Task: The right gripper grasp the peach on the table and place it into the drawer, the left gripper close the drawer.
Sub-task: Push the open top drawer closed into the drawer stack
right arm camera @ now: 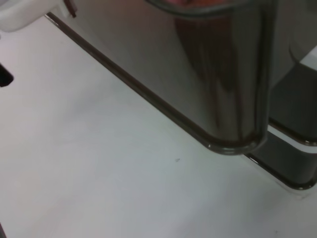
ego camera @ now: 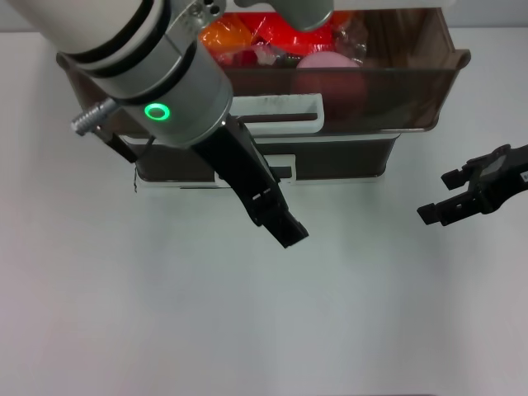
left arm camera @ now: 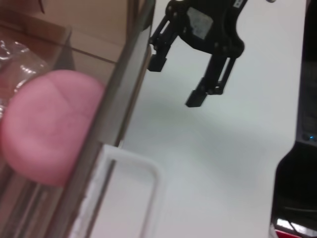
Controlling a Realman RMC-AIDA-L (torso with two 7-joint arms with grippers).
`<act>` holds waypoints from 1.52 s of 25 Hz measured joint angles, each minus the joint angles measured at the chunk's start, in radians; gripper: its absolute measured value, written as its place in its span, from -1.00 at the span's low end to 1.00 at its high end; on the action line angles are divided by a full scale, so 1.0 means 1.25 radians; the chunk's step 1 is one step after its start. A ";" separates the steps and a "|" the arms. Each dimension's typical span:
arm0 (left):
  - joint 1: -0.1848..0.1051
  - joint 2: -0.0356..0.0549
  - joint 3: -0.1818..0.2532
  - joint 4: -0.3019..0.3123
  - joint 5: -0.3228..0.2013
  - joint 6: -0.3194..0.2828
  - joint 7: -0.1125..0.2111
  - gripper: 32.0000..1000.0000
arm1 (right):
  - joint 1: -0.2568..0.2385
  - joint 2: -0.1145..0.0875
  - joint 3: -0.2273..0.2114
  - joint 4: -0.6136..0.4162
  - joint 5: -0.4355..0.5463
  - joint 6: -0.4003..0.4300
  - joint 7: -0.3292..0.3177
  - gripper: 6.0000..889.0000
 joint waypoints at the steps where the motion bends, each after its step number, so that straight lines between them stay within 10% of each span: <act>1: -0.005 0.0001 -0.001 -0.012 0.011 0.006 0.008 0.61 | 0.000 0.000 0.000 0.000 0.000 0.000 0.000 0.93; 8: -0.026 0.0005 -0.011 -0.061 0.033 0.035 0.048 0.61 | 0.000 0.001 0.000 0.000 0.002 -0.004 0.001 0.93; 20: -0.061 0.0007 -0.141 -0.198 0.043 0.100 0.147 0.61 | 0.004 0.002 0.002 0.000 0.007 -0.005 0.000 0.93; 38: -0.062 0.0011 -0.144 -0.205 0.029 0.097 0.152 0.61 | 0.015 0.006 0.003 0.022 0.007 -0.022 -0.005 0.93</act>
